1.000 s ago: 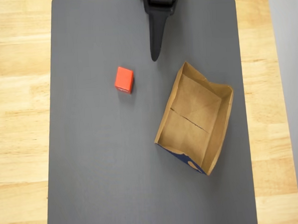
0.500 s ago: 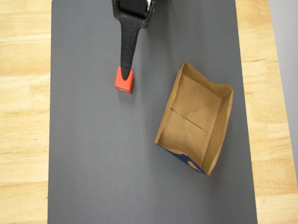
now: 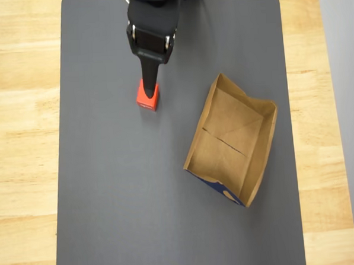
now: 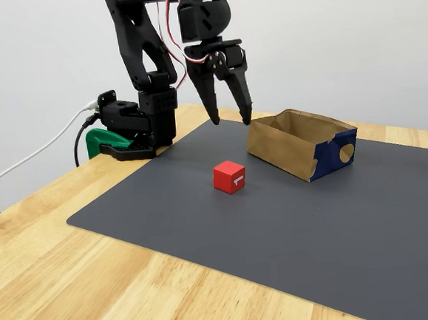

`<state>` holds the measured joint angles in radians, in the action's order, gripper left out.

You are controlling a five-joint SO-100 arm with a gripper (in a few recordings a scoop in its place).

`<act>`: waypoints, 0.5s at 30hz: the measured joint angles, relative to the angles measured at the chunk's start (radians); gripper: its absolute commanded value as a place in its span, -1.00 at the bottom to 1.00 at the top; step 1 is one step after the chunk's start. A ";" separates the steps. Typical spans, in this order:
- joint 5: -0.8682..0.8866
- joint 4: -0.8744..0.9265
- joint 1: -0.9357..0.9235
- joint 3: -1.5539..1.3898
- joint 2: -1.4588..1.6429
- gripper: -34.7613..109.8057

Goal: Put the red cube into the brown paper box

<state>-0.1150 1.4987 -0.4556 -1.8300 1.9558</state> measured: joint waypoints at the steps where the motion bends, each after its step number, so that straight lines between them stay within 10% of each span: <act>1: -0.002 -0.005 -0.006 0.000 -0.023 -0.14; 15: -0.078 -0.138 -0.118 -0.015 -0.213 -0.09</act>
<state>-0.1933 1.3606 -0.5737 -1.8454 1.7426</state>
